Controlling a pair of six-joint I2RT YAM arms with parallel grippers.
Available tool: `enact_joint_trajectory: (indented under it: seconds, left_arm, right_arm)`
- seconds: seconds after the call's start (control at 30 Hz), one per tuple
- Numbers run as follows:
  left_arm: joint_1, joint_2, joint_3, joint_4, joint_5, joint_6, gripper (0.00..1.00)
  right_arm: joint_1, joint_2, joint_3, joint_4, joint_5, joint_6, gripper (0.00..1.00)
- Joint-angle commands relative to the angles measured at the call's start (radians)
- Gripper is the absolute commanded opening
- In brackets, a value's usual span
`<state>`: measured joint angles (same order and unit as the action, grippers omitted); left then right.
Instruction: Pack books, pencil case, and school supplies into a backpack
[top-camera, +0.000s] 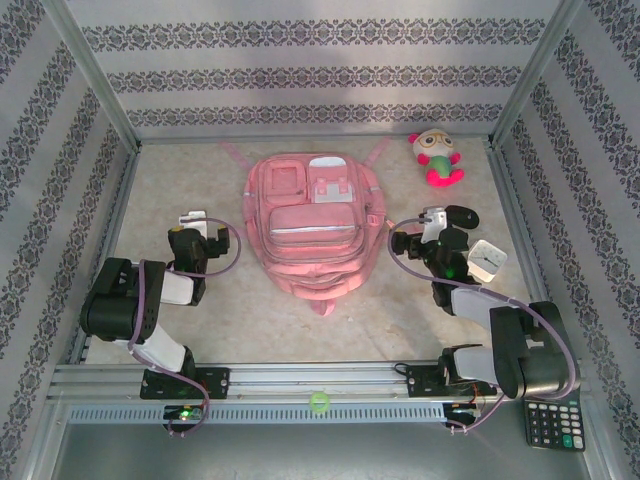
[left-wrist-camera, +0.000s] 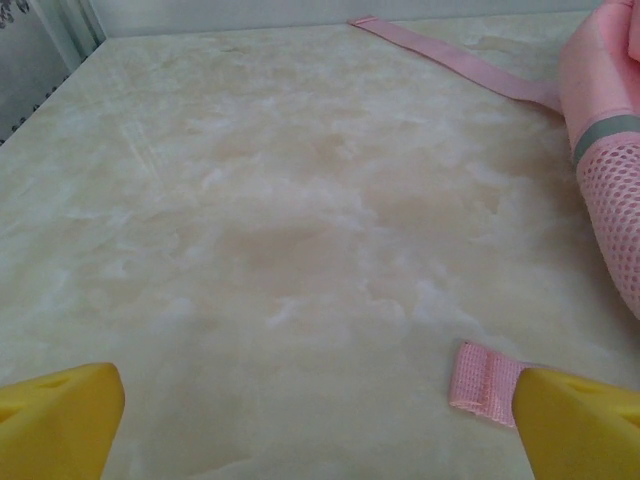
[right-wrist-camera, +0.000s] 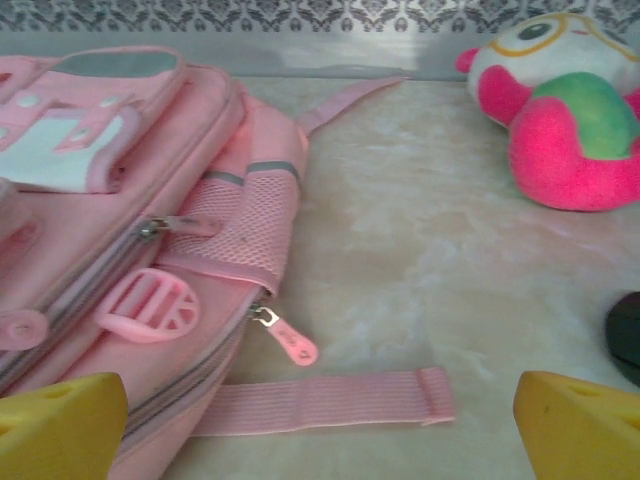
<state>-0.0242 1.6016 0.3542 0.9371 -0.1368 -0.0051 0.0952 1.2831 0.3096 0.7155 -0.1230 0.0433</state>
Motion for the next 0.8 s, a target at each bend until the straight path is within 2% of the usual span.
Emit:
enact_joint_trajectory:
  seconds: [0.0, 0.1, 0.13, 0.27, 0.33, 0.4, 0.47, 0.53, 0.63, 0.77]
  left_arm:
    - [0.006, -0.005, 0.015, 0.054, 0.021, -0.009, 0.99]
    - [0.006, -0.006, 0.017, 0.05, 0.023, -0.009, 0.99]
    - [0.006, -0.006, 0.02, 0.041, 0.023, -0.009, 0.99]
    - [0.006, -0.008, 0.02, 0.043, 0.025, -0.009, 0.99]
    - [0.005, -0.005, 0.02, 0.043, 0.025, -0.009, 0.99]
    - [0.006, -0.005, 0.02, 0.044, 0.028, -0.007, 0.99]
    - [0.006, -0.008, 0.02, 0.041, 0.031, -0.006, 0.99]
    - [0.006, -0.006, 0.02, 0.041, 0.037, -0.004, 0.99]
    - [0.006, -0.005, 0.021, 0.041, 0.037, -0.004, 0.99]
    - [0.006, -0.006, 0.022, 0.04, 0.039, -0.004, 0.99]
  right_arm:
    - [0.008, -0.035, -0.021, 0.047, 0.05, -0.033, 0.98]
    - [0.009, -0.074, -0.037, 0.033, 0.236, -0.077, 0.98]
    - [-0.01, -0.067, -0.038, 0.036, 0.23, -0.098, 0.98]
    - [-0.12, 0.03, -0.006, 0.116, 0.025, -0.024, 0.98]
    - [-0.131, 0.169, 0.003, 0.251, -0.1, -0.044, 0.98]
    - [-0.112, 0.281, -0.011, 0.422, -0.095, -0.042, 0.98]
    - [-0.135, 0.219, -0.002, 0.295, -0.083, -0.03, 0.98]
    - [-0.135, 0.26, 0.008, 0.343, -0.104, -0.025, 0.98]
    - [-0.137, 0.237, 0.059, 0.232, -0.118, -0.035, 0.98]
    - [-0.138, 0.252, 0.052, 0.274, -0.118, -0.025, 0.98]
